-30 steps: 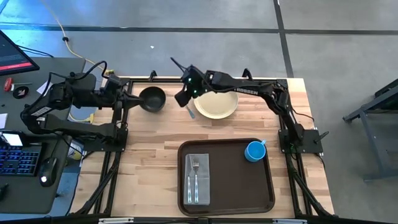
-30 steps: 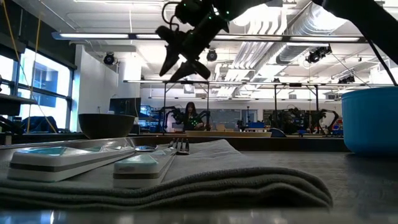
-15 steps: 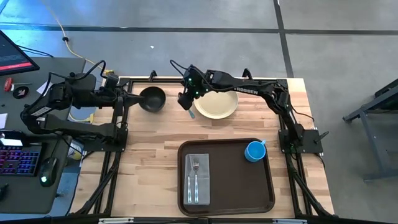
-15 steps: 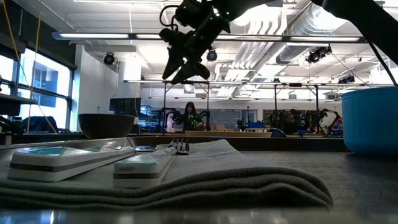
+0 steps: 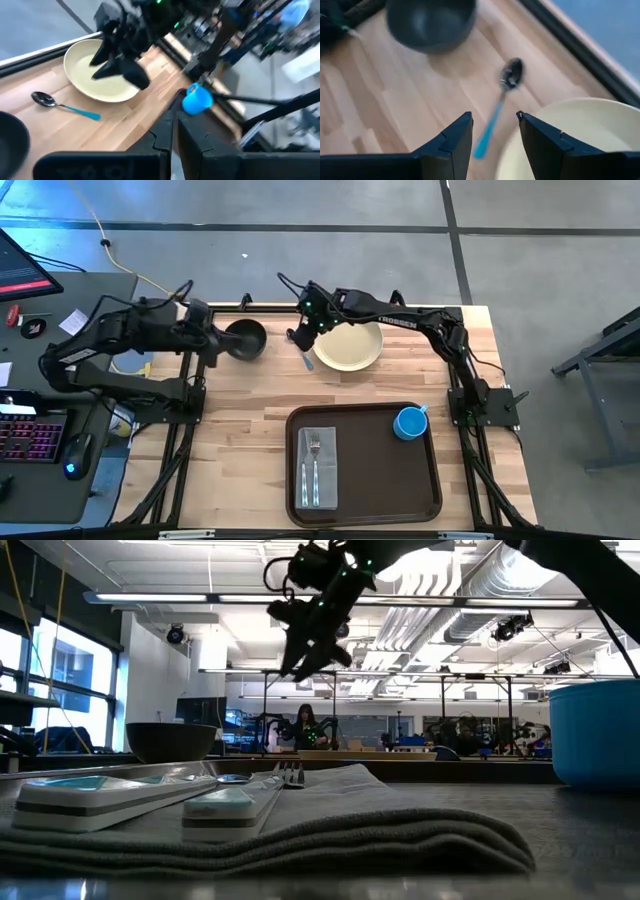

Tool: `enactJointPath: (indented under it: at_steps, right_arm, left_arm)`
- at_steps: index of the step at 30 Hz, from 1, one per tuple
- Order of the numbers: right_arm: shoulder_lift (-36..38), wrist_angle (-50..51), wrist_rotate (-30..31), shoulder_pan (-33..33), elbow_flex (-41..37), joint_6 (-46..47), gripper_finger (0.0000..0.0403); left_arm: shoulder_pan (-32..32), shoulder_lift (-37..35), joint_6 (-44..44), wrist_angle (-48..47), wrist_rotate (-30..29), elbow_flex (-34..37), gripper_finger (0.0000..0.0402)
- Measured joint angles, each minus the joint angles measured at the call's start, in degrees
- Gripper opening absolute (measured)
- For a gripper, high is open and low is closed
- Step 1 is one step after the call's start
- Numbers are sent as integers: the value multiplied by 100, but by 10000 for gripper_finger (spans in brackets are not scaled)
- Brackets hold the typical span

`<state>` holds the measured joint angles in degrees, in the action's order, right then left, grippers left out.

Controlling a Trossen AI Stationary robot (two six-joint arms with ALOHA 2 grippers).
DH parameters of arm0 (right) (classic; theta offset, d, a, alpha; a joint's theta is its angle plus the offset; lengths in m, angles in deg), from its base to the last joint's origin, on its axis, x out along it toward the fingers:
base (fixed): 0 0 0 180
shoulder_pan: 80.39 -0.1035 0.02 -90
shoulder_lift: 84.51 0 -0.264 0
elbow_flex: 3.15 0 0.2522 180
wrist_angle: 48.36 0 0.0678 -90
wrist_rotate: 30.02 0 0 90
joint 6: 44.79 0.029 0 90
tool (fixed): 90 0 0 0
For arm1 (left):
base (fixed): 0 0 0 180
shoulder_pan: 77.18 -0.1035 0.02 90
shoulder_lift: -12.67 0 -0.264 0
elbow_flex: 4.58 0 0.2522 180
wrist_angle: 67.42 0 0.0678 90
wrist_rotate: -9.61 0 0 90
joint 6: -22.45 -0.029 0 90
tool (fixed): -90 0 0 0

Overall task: Set up tray
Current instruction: Put the blue spoon on the gray table napkin to the right side of the white fork

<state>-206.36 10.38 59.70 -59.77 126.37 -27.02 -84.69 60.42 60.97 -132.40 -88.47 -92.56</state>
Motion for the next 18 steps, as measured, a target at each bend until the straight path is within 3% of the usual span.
enactJointPath:
  at_steps: [6, 13, 16, 18]
  right_arm:
    - [726, 701, 273, 0, 11, -2, 155]
    - [1730, 1958, 608, -32, 10, 147, 155]
    - [2137, 2477, 661, -81, 11, 410, 155]
    - [2383, 2766, 701, -140, 11, 656, 155]
  left_arm:
    - [-162, 792, -1118, -99, 21, 3, 60]
    - [-965, 2195, -2795, -256, 666, 4, 60]
    - [-1418, 2829, -2437, -301, 931, -62, 60]
    - [-1738, 3309, -1485, -444, 1050, -263, 60]
